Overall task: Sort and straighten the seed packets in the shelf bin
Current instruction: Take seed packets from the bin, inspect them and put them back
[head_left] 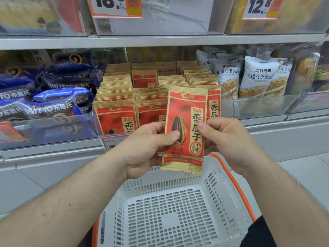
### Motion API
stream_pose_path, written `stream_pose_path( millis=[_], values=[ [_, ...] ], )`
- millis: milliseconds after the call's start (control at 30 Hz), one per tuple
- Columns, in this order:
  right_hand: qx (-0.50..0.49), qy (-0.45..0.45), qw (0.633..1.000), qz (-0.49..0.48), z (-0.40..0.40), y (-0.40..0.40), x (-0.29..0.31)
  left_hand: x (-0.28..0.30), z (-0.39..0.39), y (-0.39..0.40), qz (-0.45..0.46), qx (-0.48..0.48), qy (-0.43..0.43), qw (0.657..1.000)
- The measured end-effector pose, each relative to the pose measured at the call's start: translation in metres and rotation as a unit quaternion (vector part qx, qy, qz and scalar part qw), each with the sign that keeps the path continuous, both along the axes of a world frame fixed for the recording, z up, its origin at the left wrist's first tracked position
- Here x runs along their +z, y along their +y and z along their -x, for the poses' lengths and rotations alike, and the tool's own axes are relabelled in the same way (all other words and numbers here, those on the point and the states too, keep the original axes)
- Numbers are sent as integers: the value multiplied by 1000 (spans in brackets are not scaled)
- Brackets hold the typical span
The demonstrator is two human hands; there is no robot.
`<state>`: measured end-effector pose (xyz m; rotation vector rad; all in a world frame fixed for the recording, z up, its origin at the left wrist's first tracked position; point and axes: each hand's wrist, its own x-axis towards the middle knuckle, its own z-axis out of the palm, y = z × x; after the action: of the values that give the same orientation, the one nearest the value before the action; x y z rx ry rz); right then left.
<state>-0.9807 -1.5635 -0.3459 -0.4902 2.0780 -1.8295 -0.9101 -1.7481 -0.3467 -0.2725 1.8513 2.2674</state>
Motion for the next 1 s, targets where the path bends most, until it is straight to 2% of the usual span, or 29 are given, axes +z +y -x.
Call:
stream_pose_path(
  millis=[167, 233, 333, 600, 800, 933, 1000],
  values=[
    [173, -37, 984, -31, 0, 11, 3, 0, 0, -4, -54, 15, 37, 998],
    [199, -28, 979, -27, 0, 11, 1, -1, 1, -6, -68, 19, 42, 997],
    [207, -8, 977, -46, -1, 9, 2, -3, 0, -8, -55, 16, 45, 997],
    [196, 19, 969, -150, -8, 6, 8, -3, 0, -7, 51, 28, 45, 997],
    [234, 65, 941, -234, -21, -1, 13, -1, -8, 7, 115, -34, 71, 990],
    [244, 86, 940, -221, -19, -2, 11, -10, -5, 9, 119, -38, 58, 991],
    [227, 85, 955, -173, -14, 1, 9, -8, -6, 10, 112, -50, 52, 991]
  ],
)
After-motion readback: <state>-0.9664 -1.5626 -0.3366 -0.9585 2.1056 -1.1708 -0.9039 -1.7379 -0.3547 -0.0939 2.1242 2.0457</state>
